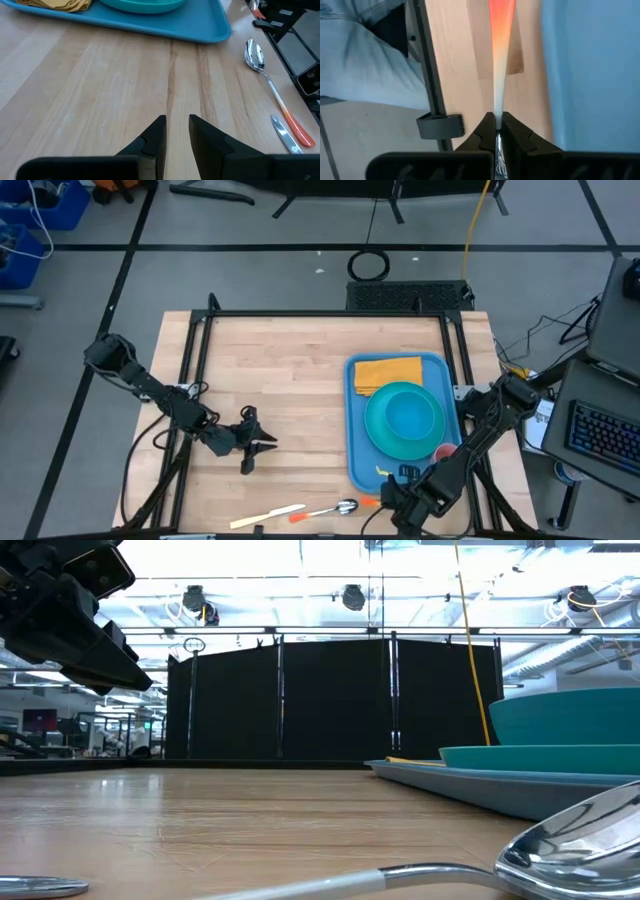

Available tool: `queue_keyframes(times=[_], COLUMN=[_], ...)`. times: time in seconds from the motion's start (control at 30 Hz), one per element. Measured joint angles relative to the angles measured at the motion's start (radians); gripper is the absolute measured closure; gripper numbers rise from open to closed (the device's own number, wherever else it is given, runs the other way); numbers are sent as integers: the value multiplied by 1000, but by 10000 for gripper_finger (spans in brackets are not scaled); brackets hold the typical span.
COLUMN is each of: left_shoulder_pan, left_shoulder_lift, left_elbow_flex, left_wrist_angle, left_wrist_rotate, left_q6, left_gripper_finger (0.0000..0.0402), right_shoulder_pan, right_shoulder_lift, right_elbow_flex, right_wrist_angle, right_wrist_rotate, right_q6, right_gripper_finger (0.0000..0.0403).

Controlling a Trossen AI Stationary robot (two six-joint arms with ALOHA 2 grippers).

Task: Set up tray
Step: Put the orange fork on the napkin to the left of the blue plate

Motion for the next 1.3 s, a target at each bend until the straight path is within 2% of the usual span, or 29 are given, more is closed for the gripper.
queue_keyframes(times=[0.37, 0.77, 1.0, 1.3], left_shoulder_pan=[0, 1, 12, 91], left_shoulder_lift=[0, 0, 0, 0], left_elbow_flex=[0, 0, 0, 0], left_wrist_angle=[0, 0, 5, 6], left_wrist_rotate=[-7, -7, -54, -56], left_q6=[0, 15, 72, 203], left_gripper_finger=[316, 316, 316, 316], right_shoulder_pan=[-78, -243, -386, -588], right_shoulder_lift=[-100, -240, -273, -276], right_elbow_flex=[0, 0, 1, 1], right_wrist_angle=[-203, -411, -500, -578], right_wrist_rotate=[0, 55, 56, 77], right_q6=[-104, -296, -476, -791], right_gripper_finger=[403, 403, 403, 403])
